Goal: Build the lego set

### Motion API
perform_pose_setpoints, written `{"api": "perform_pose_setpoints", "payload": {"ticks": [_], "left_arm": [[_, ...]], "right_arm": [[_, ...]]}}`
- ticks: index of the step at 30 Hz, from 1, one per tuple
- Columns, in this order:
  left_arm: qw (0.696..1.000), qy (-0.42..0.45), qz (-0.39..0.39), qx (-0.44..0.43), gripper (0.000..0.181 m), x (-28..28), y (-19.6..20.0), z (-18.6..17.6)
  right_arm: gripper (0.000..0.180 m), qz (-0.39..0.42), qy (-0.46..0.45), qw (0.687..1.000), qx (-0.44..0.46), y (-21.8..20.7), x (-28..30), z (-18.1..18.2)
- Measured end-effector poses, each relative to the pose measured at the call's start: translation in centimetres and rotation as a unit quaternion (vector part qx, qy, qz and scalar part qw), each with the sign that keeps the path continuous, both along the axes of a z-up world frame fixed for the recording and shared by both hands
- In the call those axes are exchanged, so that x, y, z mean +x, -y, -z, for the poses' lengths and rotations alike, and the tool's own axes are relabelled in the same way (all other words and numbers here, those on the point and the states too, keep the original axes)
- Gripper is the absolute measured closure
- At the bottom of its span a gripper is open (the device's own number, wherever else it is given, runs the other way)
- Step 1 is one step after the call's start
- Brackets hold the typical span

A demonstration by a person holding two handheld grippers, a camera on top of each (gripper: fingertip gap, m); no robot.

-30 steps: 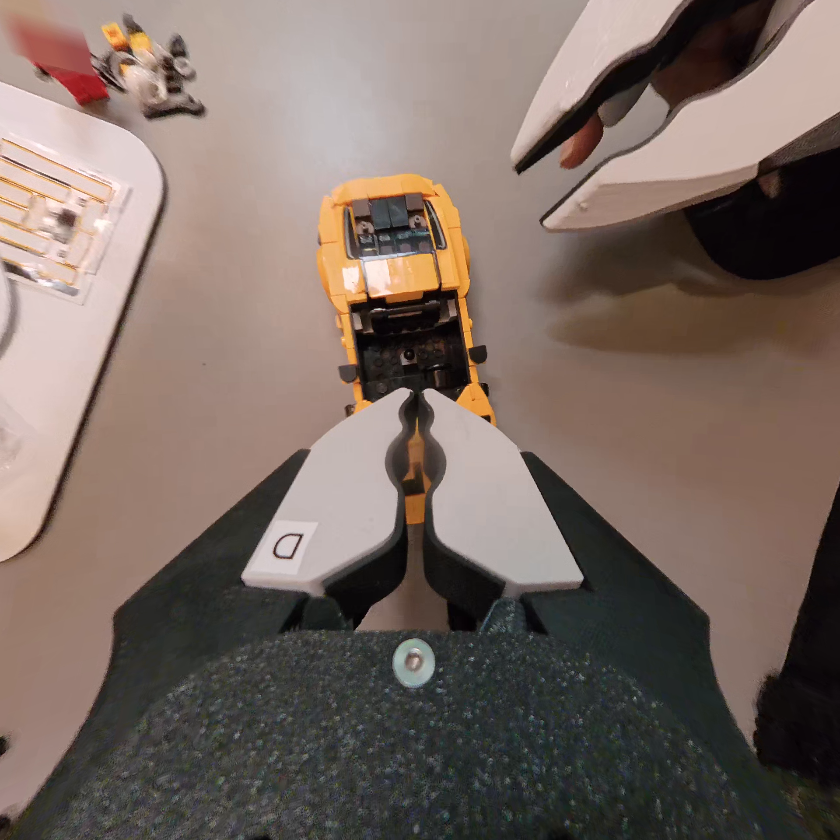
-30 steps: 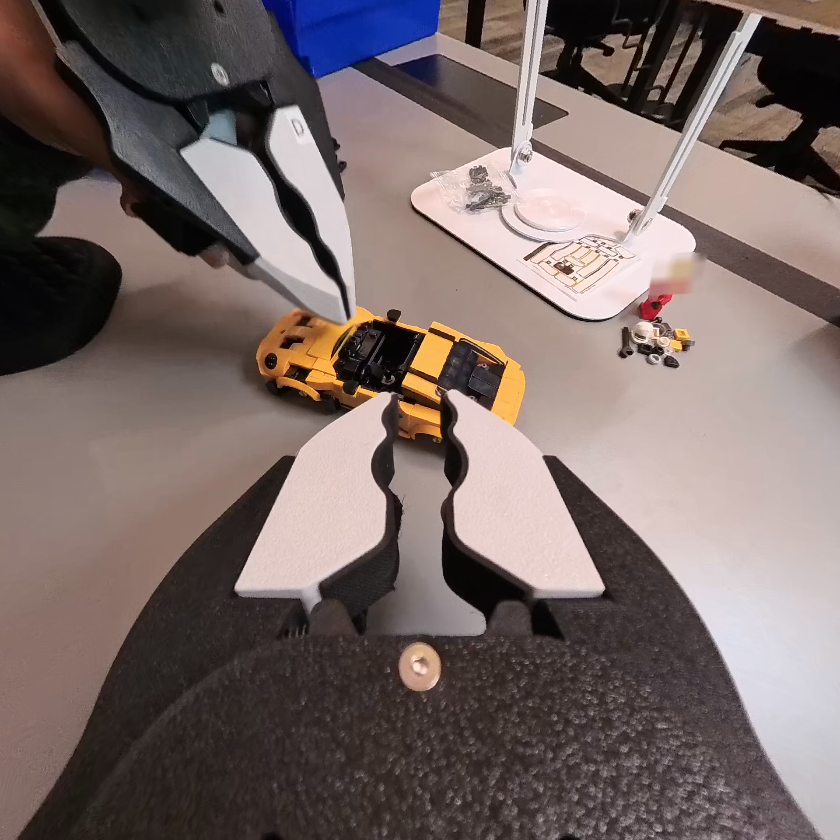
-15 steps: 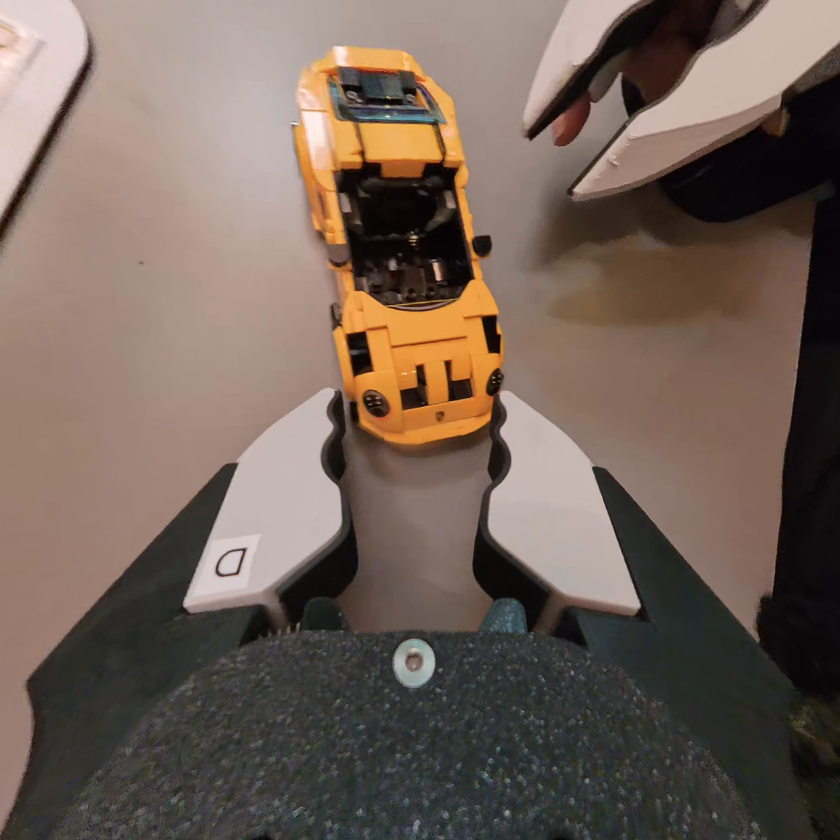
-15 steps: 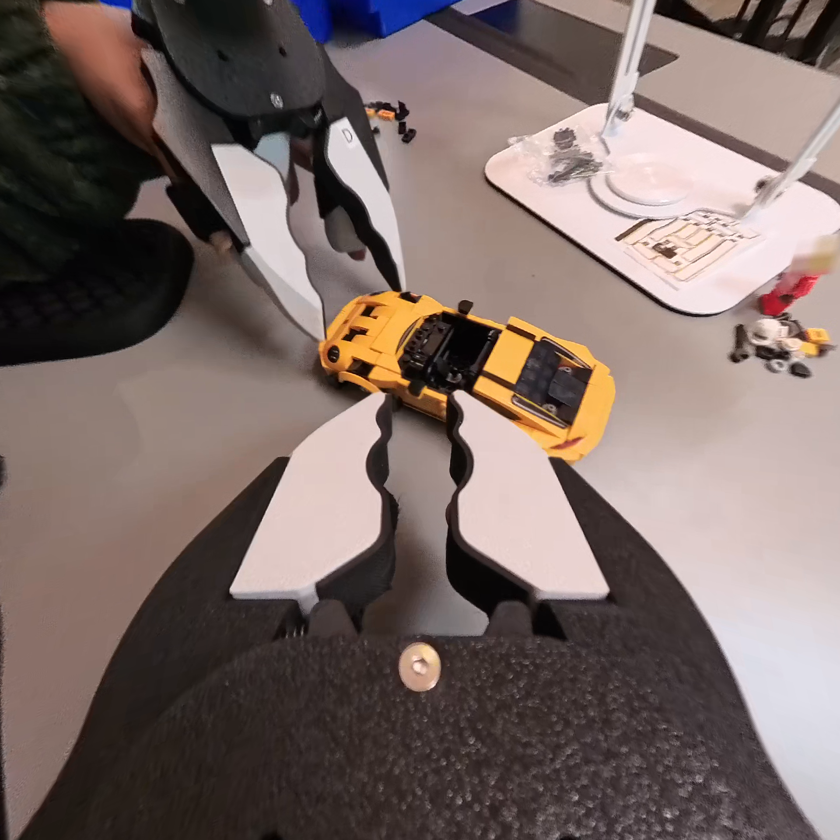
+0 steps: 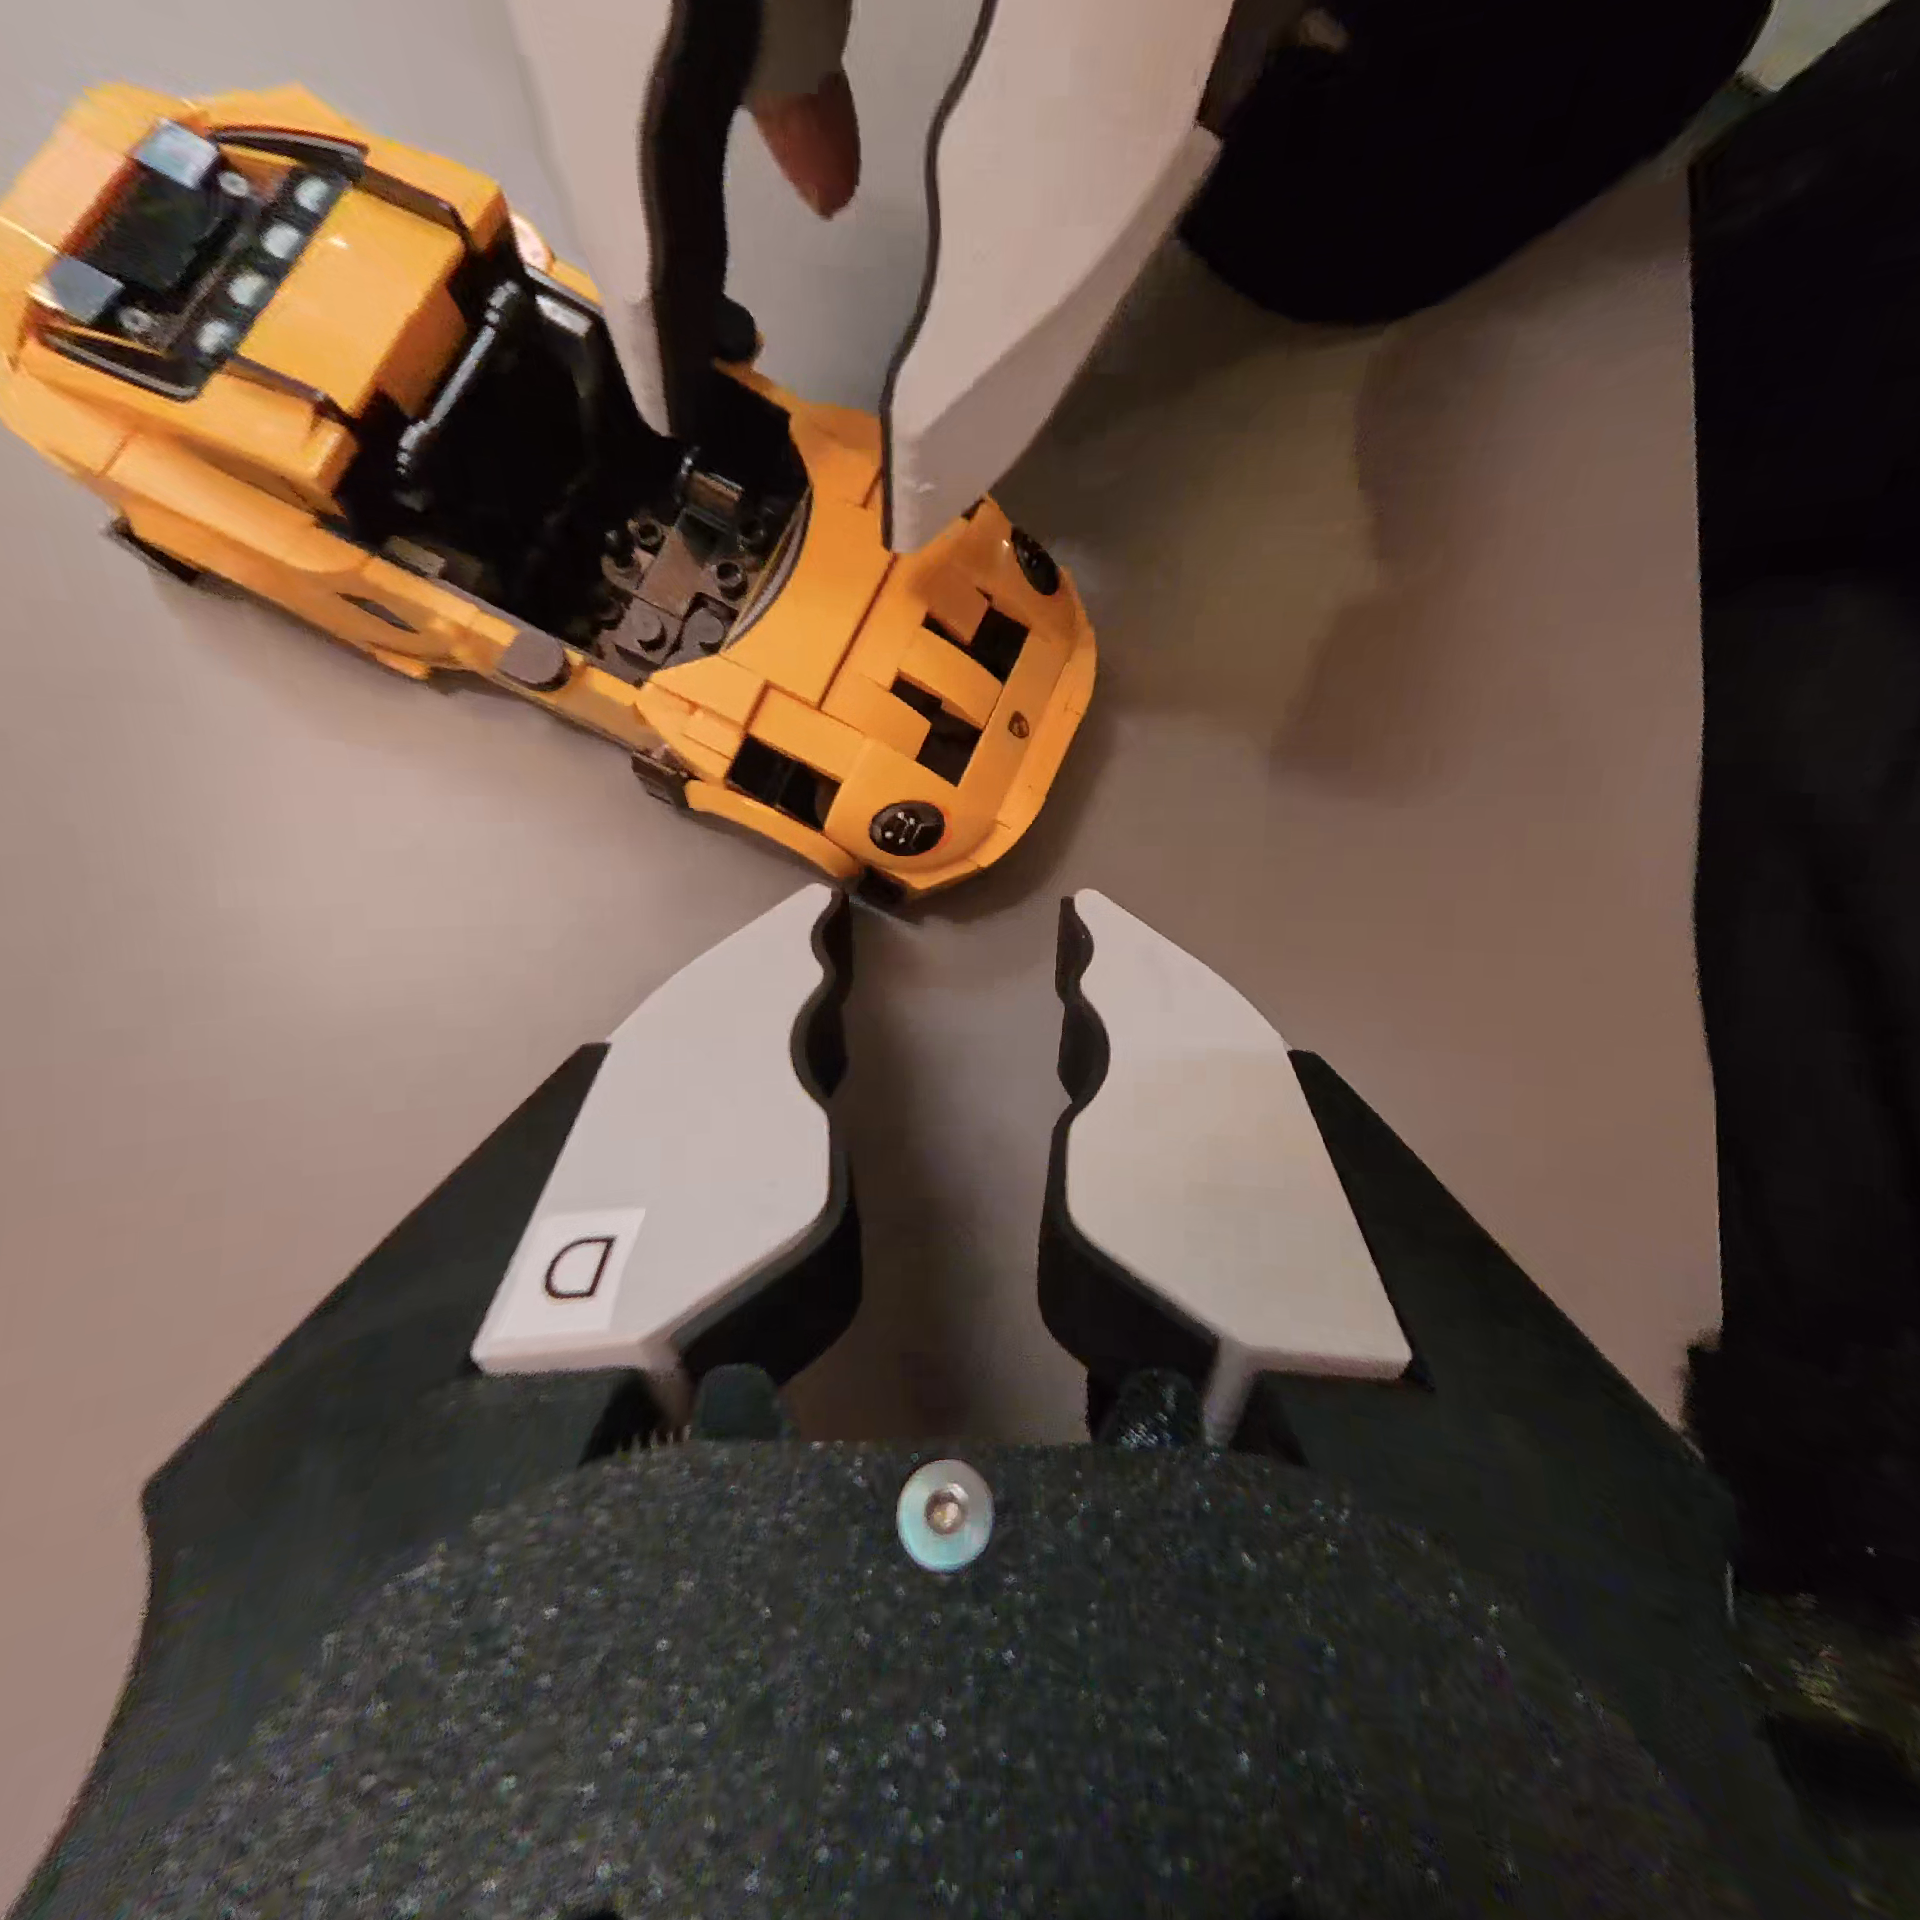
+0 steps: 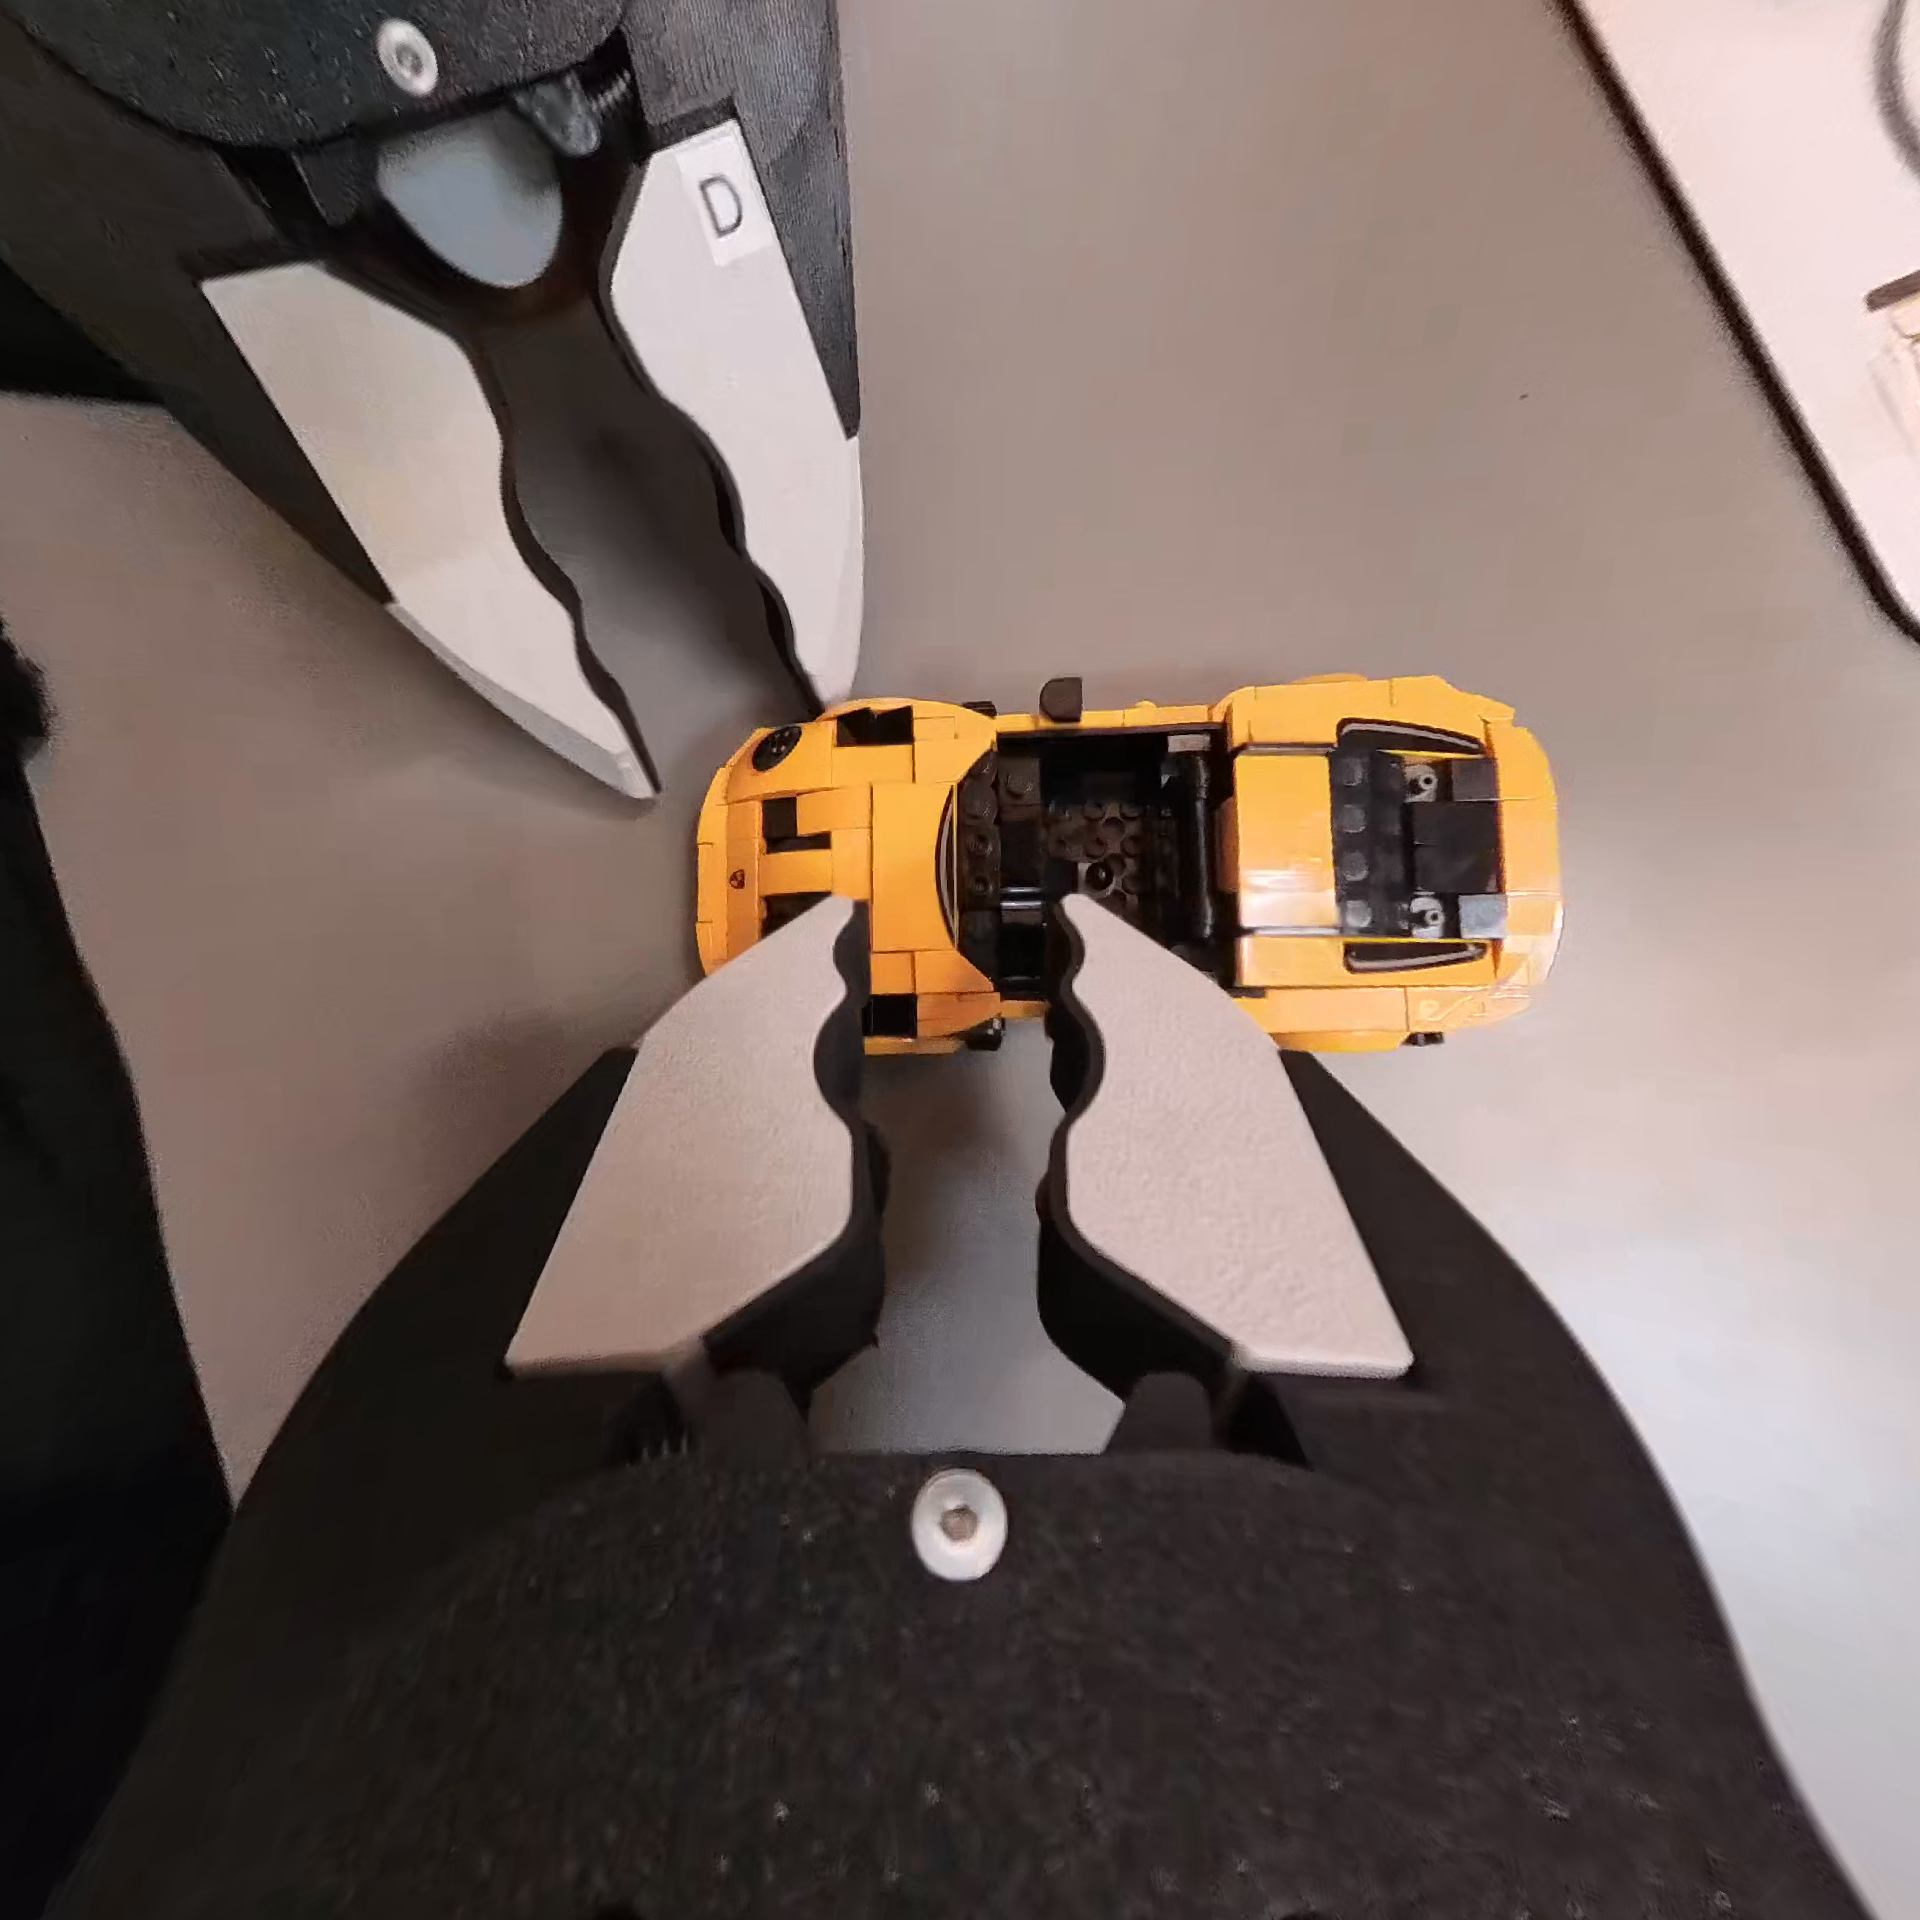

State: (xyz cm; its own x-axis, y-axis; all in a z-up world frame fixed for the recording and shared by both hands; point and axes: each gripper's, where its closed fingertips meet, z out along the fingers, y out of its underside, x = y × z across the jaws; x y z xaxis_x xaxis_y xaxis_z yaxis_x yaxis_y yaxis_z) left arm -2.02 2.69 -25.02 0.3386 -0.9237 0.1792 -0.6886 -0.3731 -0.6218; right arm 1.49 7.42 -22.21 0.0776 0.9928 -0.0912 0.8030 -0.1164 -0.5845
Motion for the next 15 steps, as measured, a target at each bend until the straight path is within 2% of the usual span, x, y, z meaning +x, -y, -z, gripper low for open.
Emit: {"api": "perform_pose_setpoints", "payload": {"ticks": [4, 9, 15], "left_arm": [[0.999, 0.025, -0.03, 0.008, 0.145, 0.2, -1.1, -0.6], [0.998, 0.029, -0.043, 0.033, 0.138, 0.4, -1.4, -0.7], [0.997, 0.032, -0.047, 0.049, 0.134, 0.8, -1.3, -0.5]], "right_arm": [[0.148, -0.032, 0.048, 0.998, -0.02, -0.1, -0.4, 0.2], [0.148, -0.05, 0.104, 0.992, -0.051, 0.1, -1.0, 0.9], [0.15, -0.043, 0.12, 0.987, -0.095, -0.3, -1.0, 1.0]]}}
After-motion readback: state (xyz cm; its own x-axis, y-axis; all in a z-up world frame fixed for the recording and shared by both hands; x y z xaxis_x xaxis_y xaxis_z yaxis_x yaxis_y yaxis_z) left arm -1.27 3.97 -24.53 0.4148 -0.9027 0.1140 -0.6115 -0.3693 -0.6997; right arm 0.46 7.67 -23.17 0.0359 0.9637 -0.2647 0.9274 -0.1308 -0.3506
